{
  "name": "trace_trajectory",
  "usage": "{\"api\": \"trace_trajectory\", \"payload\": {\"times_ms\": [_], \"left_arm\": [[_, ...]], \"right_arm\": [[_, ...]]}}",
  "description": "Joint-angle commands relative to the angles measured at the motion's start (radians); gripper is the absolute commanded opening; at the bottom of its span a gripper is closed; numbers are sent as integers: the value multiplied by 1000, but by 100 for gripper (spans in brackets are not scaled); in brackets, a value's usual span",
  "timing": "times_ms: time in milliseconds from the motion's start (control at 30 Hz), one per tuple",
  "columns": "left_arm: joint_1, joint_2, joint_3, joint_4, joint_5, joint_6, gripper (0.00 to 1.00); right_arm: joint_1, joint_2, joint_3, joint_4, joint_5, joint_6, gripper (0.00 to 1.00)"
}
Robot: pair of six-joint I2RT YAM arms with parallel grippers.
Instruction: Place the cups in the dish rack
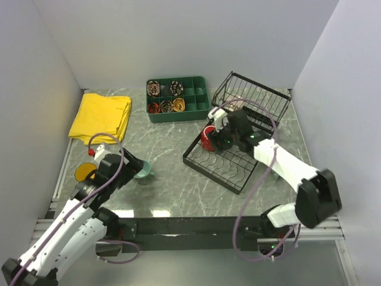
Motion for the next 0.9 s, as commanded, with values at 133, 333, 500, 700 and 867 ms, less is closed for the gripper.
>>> {"api": "trace_trajectory", "payload": {"times_ms": [133,333,500,700,867], "left_arm": [[0,173,59,-75,-114,-122,90],[18,272,62,17,-88,-107,85],[72,346,13,105,-40,-104,70],[107,380,-21,151,-23,-92,67],[117,394,-44,172,-28,-78,65]], "right_arm": [[-12,-248,13,-212,-113,-283,80],[-58,-328,108,-320,-220,-290,80],[-72,-380,147,-376,-346,-271,82],[-84,-408,148,-383,-420,-244,82],[-97,-402,147,-376,-466,-226,82]]}}
